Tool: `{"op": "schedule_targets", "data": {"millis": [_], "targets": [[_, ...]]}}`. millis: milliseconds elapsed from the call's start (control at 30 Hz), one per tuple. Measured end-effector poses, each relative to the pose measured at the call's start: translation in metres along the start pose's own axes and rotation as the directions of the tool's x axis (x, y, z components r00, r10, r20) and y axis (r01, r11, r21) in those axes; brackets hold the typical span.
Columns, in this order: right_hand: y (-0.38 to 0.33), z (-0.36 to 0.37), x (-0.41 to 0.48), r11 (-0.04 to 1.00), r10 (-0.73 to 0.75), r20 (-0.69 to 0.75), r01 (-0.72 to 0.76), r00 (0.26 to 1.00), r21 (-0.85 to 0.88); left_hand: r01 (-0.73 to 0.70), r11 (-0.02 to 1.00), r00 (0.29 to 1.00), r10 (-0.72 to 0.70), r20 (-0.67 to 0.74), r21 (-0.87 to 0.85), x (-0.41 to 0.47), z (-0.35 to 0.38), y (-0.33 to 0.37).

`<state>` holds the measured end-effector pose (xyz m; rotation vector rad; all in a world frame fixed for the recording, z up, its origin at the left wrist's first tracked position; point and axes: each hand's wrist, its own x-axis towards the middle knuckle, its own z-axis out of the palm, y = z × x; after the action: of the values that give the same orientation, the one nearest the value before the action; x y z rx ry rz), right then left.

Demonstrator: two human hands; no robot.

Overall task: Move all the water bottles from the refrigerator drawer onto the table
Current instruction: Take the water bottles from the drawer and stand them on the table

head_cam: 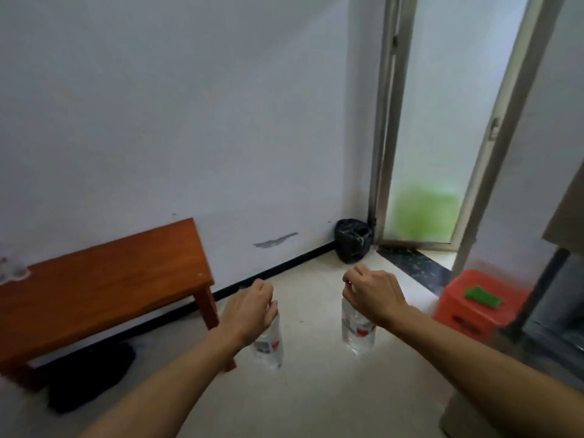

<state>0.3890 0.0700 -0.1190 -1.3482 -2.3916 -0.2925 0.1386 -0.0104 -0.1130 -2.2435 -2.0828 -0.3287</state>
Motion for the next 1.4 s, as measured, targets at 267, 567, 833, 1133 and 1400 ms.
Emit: {"op": "schedule_targets", "data": {"millis": [267, 567, 833, 1133, 1400], "targets": [[-0.232, 0.056, 0.094, 0.958, -0.251, 0.012, 0.246, 0.968, 0.150, 0.237, 0.970, 0.971, -0.238, 0.015, 0.061, -0.096, -0.039, -0.206], [-0.433, 0.116, 0.194, 0.801, -0.558, 0.025, 0.530, 0.830, 0.277, 0.578, 0.814, 0.816, -0.576, -0.044, 0.059, -0.181, -0.053, -0.380], [-0.581, 0.186, 0.300, 0.657, -0.714, -0.009, 0.674, 0.700, 0.336, 0.704, 0.702, 0.708, -0.705, -0.037, 0.111, -0.191, -0.061, -0.534], [-0.716, 0.219, 0.408, 0.583, -0.791, 0.032, 0.737, 0.611, 0.342, 0.805, 0.585, 0.593, -0.796, -0.124, 0.096, -0.184, -0.089, -0.678], [-0.817, 0.274, 0.472, 0.642, -0.756, 0.106, 0.698, 0.646, 0.317, 0.761, 0.647, 0.648, -0.761, -0.019, 0.047, -0.183, -0.075, -0.830]]}}
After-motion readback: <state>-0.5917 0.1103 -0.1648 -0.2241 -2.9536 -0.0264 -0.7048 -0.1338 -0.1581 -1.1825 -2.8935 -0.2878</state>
